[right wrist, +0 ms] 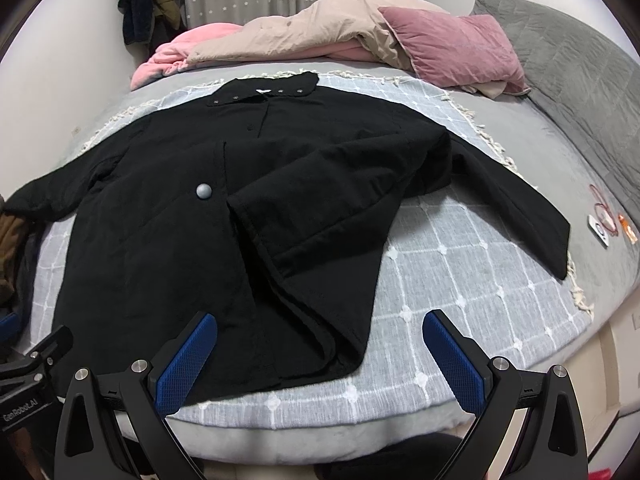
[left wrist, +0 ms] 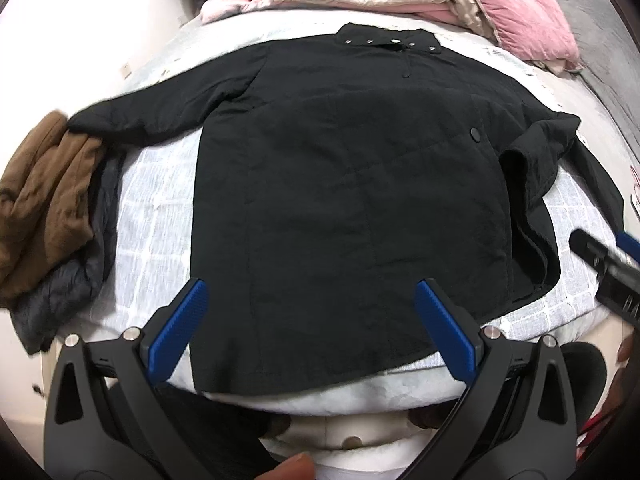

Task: Fold large clothes

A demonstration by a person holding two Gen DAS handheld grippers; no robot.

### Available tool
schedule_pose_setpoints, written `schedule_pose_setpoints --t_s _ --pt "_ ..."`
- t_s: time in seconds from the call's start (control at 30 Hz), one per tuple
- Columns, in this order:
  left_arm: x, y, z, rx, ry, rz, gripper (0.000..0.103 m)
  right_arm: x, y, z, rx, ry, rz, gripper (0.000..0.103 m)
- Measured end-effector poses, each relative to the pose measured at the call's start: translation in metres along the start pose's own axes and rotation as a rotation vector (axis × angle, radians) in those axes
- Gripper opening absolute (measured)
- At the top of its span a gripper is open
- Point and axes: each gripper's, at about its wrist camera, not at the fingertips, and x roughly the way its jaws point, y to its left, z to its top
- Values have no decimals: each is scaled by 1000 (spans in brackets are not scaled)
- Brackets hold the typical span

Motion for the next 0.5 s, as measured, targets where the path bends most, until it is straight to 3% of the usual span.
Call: schedule_pose_setpoints --t_s 0.2,0.33,0.43,0.5 --pt "9 31 15 24 17 -89 102 13 -8 33 -7 31 70 103" --pt "14 67 23 -30 15 -27 102 23 -14 56 21 38 200 103" --pt "30 90 22 -64 73 -66 102 38 -22 68 79 87 286 103" --pt "43 106 18 -98 111 -76 102 45 -25 78 112 70 316 103"
